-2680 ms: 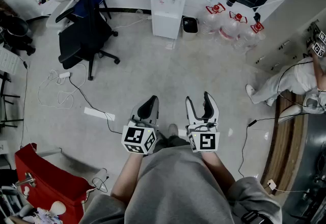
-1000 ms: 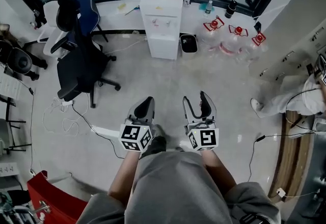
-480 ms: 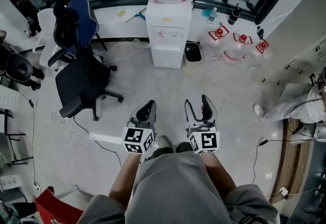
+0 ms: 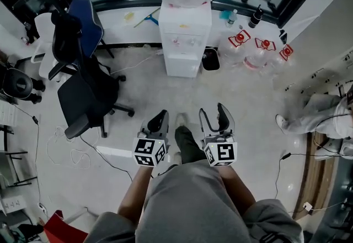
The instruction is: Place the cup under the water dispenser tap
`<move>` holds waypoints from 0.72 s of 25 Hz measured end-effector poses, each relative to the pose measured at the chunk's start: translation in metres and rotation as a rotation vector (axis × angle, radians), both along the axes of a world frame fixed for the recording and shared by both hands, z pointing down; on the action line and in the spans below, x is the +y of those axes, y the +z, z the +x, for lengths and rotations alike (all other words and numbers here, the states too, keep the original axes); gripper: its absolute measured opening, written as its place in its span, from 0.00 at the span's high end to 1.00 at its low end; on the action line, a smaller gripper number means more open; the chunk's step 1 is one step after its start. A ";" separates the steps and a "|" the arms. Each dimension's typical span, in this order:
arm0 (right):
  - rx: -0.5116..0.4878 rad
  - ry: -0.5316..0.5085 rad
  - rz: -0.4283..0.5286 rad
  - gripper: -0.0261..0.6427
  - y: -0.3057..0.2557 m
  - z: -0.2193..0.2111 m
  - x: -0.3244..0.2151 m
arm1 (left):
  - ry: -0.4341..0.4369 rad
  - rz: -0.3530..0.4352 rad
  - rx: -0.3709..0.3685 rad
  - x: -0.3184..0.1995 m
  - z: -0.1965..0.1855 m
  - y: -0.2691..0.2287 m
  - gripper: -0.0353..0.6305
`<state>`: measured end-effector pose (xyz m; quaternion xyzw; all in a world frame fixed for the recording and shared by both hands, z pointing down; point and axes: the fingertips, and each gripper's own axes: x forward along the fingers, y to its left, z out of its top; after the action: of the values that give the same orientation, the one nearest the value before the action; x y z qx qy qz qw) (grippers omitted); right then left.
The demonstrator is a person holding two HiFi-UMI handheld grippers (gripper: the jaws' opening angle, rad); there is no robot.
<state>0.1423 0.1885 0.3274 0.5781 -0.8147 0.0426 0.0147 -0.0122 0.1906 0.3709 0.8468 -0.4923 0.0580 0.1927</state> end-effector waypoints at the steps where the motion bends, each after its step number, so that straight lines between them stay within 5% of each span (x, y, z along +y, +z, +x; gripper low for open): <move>1: 0.001 -0.002 -0.002 0.58 0.002 -0.003 -0.008 | 0.001 -0.004 -0.002 -0.007 -0.002 0.002 0.93; 18: 0.015 -0.062 -0.112 0.58 0.037 -0.035 -0.195 | -0.001 -0.084 -0.033 -0.193 -0.018 0.022 0.93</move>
<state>0.1073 -0.0070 0.3646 0.5510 -0.8285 0.0836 0.0545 -0.0301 -0.0022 0.3928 0.8367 -0.4929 0.0923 0.2200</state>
